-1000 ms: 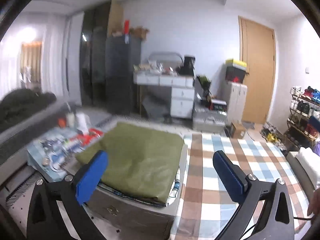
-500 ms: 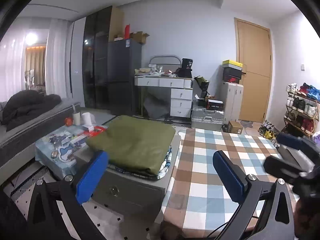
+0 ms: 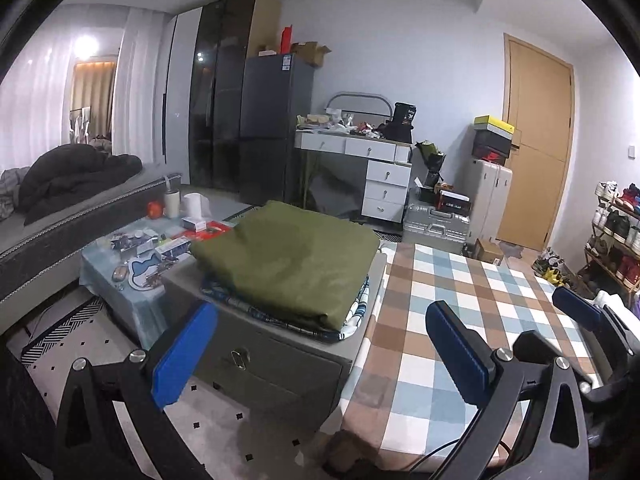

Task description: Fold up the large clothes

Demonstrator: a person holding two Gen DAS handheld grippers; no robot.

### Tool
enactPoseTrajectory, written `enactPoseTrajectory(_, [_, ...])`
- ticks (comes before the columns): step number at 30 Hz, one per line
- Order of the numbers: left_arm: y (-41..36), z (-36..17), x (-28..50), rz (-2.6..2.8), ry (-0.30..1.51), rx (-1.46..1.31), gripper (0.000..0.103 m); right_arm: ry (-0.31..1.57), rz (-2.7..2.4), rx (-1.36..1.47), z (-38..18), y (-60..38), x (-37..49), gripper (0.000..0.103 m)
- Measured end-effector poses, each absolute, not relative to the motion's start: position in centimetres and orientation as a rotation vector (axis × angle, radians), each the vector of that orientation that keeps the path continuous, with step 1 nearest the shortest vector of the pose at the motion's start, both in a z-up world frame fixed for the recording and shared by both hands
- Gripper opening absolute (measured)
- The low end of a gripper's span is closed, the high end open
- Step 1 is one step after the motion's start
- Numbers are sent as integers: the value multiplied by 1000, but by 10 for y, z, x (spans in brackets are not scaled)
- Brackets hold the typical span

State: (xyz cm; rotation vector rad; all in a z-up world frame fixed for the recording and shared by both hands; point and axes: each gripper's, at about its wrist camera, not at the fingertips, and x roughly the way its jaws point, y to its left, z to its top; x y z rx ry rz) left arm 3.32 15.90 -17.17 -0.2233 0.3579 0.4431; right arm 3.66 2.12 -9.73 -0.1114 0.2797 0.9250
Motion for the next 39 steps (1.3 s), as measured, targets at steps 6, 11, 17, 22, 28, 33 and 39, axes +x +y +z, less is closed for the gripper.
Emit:
enactPoseTrajectory(6, [159,-171,27,467,332,-220,102,277,911,-97,-99,19,37,103])
enactPoseTrajectory(11, [157,-173,26,454,335,-228,102,284,904,-68,-97,11,41,103])
enactPoseTrajectory(17, [152,-173,25,434,339,-213,102,276,898,-53,-95,5,40,103])
enactPoseTrajectory(22, [148,-173,24,430,347,-203,102,265,892,-51,-93,2,37,103])
enactPoseTrajectory(28, [147,-172,24,421,354,-199,102,269,892,-47,-93,1,37,103])
enactPoseTrajectory(33, [146,-171,23,417,358,-188,102,265,888,-45,-92,-1,36,103])
enactPoseTrajectory(39, [146,-170,25,407,363,-190,102,256,880,-42,-91,-3,33,103])
